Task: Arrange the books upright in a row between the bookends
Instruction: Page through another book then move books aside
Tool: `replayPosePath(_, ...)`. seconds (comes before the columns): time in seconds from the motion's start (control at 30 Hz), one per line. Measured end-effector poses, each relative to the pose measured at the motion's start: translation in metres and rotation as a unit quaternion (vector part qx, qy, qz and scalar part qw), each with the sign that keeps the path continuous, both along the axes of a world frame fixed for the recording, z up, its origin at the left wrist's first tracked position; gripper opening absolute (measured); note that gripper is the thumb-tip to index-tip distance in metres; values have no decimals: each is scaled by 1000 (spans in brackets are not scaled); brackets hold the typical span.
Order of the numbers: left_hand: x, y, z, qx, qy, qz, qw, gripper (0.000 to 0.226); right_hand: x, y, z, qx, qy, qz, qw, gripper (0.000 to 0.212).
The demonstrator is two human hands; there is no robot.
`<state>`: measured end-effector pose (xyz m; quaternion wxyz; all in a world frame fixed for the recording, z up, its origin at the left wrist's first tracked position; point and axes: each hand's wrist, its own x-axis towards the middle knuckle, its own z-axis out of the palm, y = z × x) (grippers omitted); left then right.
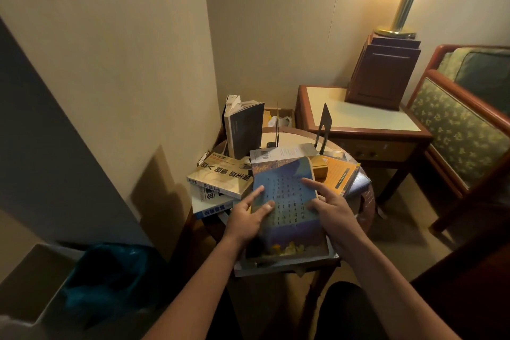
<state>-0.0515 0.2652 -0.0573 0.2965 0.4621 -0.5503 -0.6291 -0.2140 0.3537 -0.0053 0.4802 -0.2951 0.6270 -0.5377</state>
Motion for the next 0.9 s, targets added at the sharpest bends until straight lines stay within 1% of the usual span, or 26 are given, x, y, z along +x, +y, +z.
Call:
replayPosePath(0.03,2,-3,7,29,44,8,999,48,1,-2,1,2,-17,-2,1000,44)
replayPosePath(0.07,3,-6,14,37,71,8,997,47,3,-4,4,2,-18,-2,1000,43)
replayPosePath(0.13,4,-8,30,30,86,-11,996,49,8,-8,7,-8,13,2,1000,39)
replayPosePath(0.2,4,-7,45,34,98,-26,994,55,12,-12,10,-21,27,3,999,40)
replayPosePath(0.23,5,-7,50,50,116,-30,992,58,14,-13,11,-29,5,0,1000,40)
replayPosePath(0.27,5,-7,52,76,147,-33,986,60,16,-13,13,-35,-45,-5,998,39)
replayPosePath(0.33,5,-7,55,120,217,-42,968,61,21,-14,14,-47,-181,-13,982,40)
replayPosePath(0.37,6,-7,55,128,237,-50,962,61,24,-14,14,-51,-228,-17,972,40)
replayPosePath(0.4,7,-7,55,128,244,-59,960,60,27,-13,14,-56,-250,-19,967,40)
replayPosePath(0.43,9,-8,57,125,243,-63,960,59,28,-12,13,-59,-245,-20,967,40)
replayPosePath(0.47,11,-9,60,118,235,-68,963,59,29,-12,14,-61,-222,-21,973,40)
replayPosePath(0.57,19,-12,69,100,188,-90,973,58,22,-17,20,-58,-106,-26,992,44)
replayPosePath(0.63,20,-8,73,90,166,-112,976,58,18,-19,25,-60,-63,-44,995,41)
replayPosePath(0.67,20,-6,74,91,172,-116,974,58,17,-20,27,-68,-76,-48,994,39)
replayPosePath(0.77,16,-3,72,105,216,-124,963,58,19,-19,30,-110,-219,-18,969,35)
replayPosePath(0.8,16,-4,71,103,219,-123,962,59,20,-19,30,-116,-244,-10,963,36)
replayPosePath(0.83,17,-6,72,100,219,-121,963,59,21,-18,30,-114,-248,-8,962,37)
replayPosePath(0.9,18,-11,74,94,217,-112,965,59,24,-17,32,-94,-214,-8,972,39)
